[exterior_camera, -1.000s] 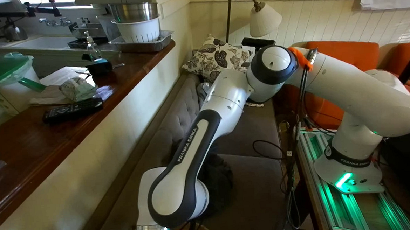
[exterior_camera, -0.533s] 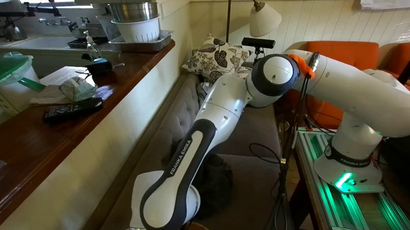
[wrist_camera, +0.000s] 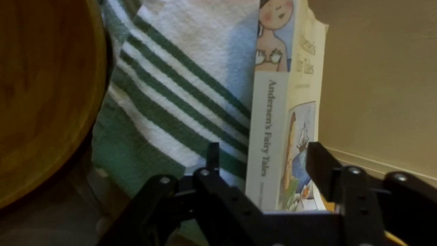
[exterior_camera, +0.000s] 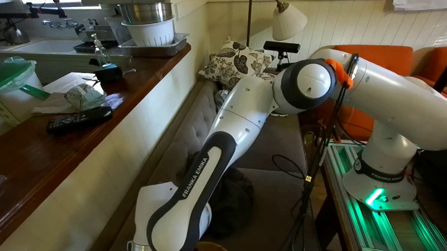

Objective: Pick up the book and put it on the sofa arm

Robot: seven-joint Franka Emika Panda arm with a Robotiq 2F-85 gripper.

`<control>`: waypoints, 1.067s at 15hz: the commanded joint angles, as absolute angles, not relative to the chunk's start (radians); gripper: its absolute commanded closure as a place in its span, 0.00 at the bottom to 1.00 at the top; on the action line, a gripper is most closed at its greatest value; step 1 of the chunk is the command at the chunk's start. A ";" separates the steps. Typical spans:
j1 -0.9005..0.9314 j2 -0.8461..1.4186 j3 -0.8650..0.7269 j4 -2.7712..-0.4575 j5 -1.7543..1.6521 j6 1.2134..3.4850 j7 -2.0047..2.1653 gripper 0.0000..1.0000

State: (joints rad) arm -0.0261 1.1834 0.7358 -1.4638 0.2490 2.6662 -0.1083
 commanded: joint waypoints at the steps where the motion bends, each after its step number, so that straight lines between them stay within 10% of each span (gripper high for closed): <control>1: 0.016 1.013 0.614 -1.544 0.250 2.662 -0.050 0.01; 16: 0.194 0.208 0.106 -2.243 -0.037 2.725 0.204 0.00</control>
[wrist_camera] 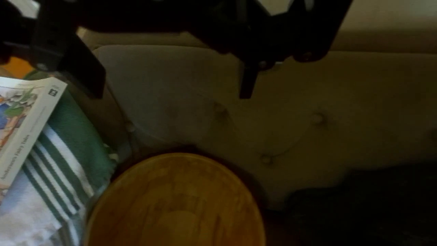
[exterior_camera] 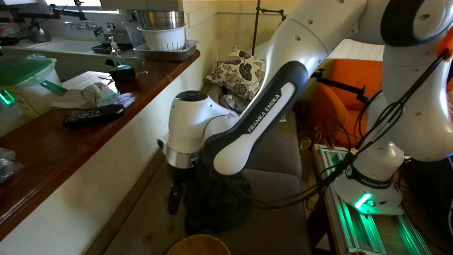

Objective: Pick up the book and put it on the sofa arm

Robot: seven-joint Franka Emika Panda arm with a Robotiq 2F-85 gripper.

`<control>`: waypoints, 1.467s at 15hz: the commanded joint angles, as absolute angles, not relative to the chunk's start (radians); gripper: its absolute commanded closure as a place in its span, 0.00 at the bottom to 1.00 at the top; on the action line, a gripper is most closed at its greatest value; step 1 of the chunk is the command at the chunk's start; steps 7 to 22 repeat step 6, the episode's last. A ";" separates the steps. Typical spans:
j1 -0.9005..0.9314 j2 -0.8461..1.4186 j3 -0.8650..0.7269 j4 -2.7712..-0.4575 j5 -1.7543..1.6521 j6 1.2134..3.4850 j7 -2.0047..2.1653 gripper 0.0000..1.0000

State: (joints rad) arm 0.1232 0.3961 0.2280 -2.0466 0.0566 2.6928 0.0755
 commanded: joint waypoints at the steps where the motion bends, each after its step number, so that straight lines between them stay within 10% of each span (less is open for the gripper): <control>1: 0.215 0.156 0.059 -2.296 -0.098 2.721 0.260 0.00; 22: 0.176 0.085 0.030 -2.364 -0.251 2.717 0.325 0.00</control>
